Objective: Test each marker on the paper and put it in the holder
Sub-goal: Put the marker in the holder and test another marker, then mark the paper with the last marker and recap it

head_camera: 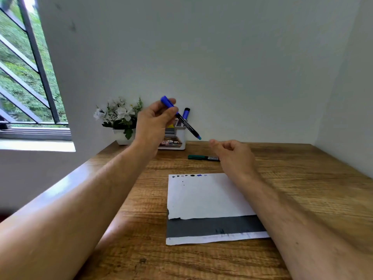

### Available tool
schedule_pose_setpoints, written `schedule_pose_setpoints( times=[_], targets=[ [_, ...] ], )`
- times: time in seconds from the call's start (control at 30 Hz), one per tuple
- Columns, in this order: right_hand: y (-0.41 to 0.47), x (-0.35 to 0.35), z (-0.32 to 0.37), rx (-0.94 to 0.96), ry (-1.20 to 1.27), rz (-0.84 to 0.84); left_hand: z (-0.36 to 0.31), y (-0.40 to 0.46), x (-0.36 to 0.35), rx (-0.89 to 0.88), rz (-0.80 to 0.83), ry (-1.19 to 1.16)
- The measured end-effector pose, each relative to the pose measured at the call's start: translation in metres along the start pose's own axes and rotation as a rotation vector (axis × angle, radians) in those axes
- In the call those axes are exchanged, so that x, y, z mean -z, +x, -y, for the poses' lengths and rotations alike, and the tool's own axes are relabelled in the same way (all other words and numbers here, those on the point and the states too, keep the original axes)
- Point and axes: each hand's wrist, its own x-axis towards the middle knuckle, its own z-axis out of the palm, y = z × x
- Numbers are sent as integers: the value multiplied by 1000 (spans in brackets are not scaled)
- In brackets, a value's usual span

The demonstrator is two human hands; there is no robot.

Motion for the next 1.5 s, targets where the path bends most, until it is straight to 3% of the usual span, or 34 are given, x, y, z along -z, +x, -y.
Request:
schedule_pose_setpoints(
  times=[0.2, 0.4, 0.63, 0.83, 1.23, 1.3, 1.37, 1.43, 1.5],
  targets=[
    [-3, -8, 0, 189, -272, -14, -3, 49, -6, -192, -137, 355],
    [-4, -13, 1, 282, -357, -1, 13, 80, -19, -223, -207, 480],
    [-6, -13, 4, 294, -364, 9, 43, 85, -23, -184, -125, 712],
    [-6, -13, 4, 292, -383, 14, 66, 84, -21, -12, -80, 841],
    [-8, -14, 6, 276, -384, 19, 78, 82, -19, -31, 52, 949],
    [-8, -14, 7, 265, -385, 13, 75, 77, -20, -86, 16, 971],
    [-8, -12, 9, 254, -383, -17, 66, 71, -24, -285, -22, 1005],
    [-7, -9, 10, 242, -370, -52, 54, 63, -34, -474, 138, 988],
    [-5, -6, 11, 226, -357, -84, 47, 53, -47, -385, 481, 957]
  ],
)
